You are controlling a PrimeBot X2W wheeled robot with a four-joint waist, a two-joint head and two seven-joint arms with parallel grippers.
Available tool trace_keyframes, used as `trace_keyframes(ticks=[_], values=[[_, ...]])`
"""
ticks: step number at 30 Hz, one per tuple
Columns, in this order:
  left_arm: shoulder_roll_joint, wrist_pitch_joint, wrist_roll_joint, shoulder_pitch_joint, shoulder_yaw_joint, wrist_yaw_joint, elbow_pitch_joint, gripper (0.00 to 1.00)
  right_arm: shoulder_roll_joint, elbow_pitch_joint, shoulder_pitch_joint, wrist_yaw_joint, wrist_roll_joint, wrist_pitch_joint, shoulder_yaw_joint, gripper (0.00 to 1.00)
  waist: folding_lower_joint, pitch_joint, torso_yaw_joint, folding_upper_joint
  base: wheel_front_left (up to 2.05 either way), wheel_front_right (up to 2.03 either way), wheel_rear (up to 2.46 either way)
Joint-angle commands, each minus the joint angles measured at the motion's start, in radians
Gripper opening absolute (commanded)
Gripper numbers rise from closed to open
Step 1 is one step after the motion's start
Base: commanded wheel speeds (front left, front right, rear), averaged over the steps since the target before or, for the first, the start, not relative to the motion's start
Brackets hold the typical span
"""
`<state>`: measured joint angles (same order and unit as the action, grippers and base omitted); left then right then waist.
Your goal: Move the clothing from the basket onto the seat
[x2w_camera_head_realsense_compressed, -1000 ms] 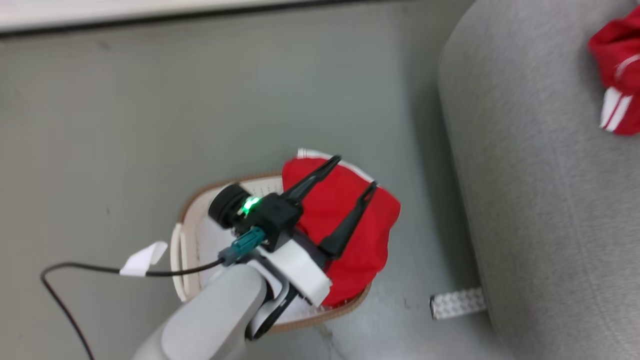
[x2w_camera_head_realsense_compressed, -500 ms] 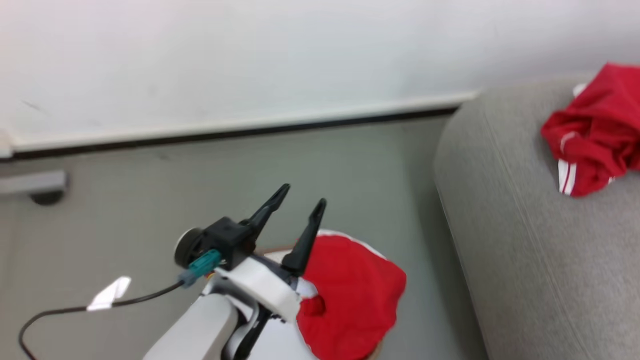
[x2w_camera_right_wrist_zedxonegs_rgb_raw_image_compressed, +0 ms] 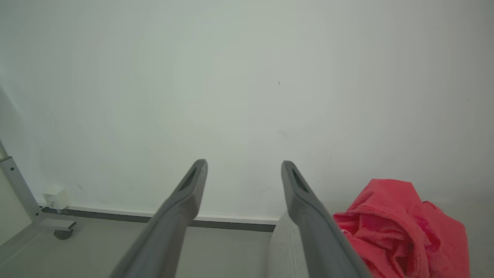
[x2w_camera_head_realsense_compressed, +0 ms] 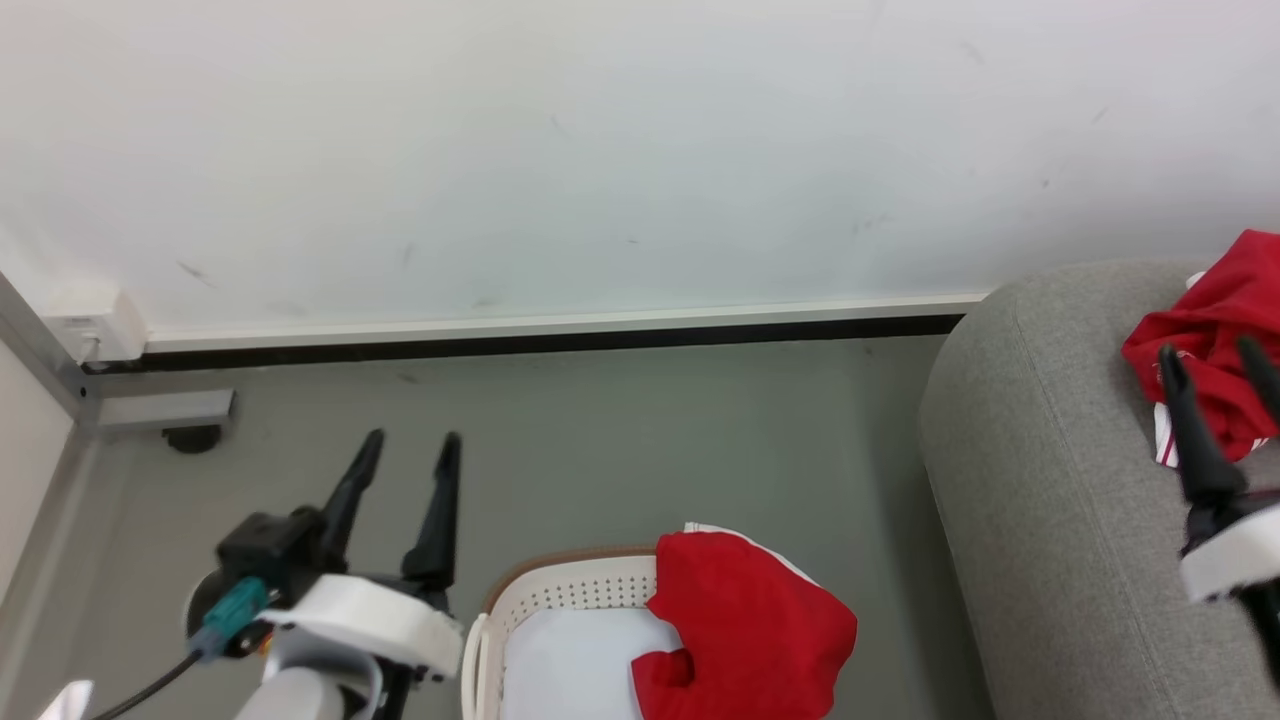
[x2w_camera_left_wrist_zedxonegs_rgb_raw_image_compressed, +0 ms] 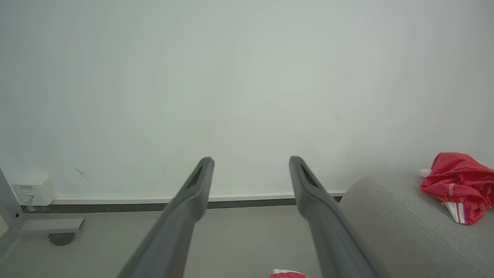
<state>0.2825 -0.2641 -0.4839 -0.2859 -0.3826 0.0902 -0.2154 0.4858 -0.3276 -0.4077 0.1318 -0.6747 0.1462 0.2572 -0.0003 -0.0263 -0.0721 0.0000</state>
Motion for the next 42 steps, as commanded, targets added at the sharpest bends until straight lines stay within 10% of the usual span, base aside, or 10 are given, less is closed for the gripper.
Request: trace_keyframes(ticks=[1,15,42], values=[[-0.002,0.000,0.016,0.022,0.013,0.001,0.009,1.00,-0.016,0.019,0.024,-0.002,0.007,0.023,-0.013,1.00,0.0003,0.003,0.001,0.0000,0.00,0.00,0.00],[-0.139,0.000,0.168,0.265,0.281,-0.056,0.090,1.00,-0.309,0.133,0.306,-0.002,0.248,0.119,-0.150,1.00,0.0003,0.007,-0.029,0.0000,0.00,0.00,0.00],[-0.230,0.000,0.301,0.243,0.386,-0.169,0.007,1.00,-0.366,0.111,0.299,-0.002,0.323,0.120,-0.145,1.00,0.0003,0.006,-0.027,0.0000,0.00,0.00,0.00]])
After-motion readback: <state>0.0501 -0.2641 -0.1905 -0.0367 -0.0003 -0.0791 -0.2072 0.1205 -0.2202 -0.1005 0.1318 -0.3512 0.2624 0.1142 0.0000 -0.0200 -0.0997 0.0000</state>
